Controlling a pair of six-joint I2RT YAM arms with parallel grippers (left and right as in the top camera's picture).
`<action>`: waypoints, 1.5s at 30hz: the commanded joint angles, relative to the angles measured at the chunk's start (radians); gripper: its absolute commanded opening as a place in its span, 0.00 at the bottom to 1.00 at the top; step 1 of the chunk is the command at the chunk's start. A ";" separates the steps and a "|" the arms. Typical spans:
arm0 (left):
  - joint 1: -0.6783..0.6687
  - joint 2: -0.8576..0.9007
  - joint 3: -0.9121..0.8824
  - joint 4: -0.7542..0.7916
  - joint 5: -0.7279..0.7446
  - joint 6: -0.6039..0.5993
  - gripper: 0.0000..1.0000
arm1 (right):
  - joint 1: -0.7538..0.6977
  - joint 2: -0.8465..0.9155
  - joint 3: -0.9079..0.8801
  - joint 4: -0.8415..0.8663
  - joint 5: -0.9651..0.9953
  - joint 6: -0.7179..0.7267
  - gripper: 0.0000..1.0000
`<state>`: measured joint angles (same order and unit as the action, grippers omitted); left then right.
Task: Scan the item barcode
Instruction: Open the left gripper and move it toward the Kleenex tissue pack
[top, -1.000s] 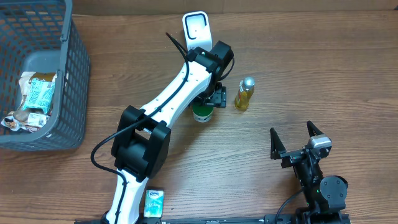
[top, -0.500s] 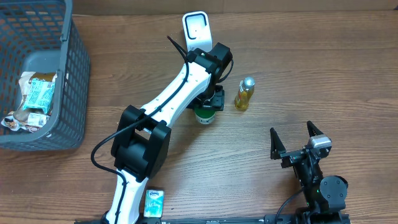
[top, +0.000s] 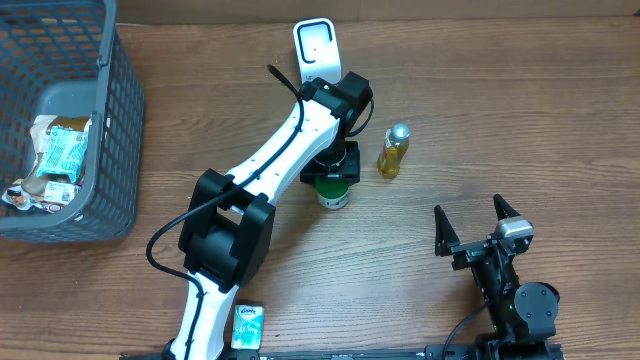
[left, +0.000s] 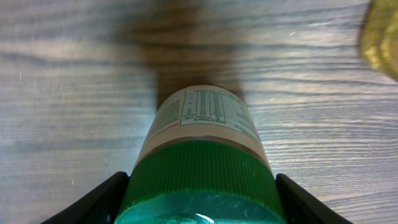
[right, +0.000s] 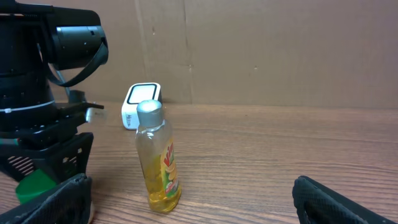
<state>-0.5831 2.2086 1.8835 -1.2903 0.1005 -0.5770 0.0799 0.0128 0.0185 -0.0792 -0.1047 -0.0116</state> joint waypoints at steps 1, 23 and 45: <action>-0.008 -0.003 -0.008 -0.015 0.021 -0.082 0.85 | -0.002 -0.010 -0.011 0.005 0.002 -0.005 1.00; 0.000 -0.311 0.028 -0.273 -0.134 -0.045 0.89 | -0.002 -0.010 -0.011 0.005 0.002 -0.005 1.00; -0.002 -0.621 -0.533 -0.400 -0.029 0.001 0.04 | -0.002 -0.010 -0.011 0.005 0.002 -0.004 1.00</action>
<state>-0.5827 1.7309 1.4445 -1.6836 0.0608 -0.4999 0.0799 0.0128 0.0185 -0.0788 -0.1047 -0.0113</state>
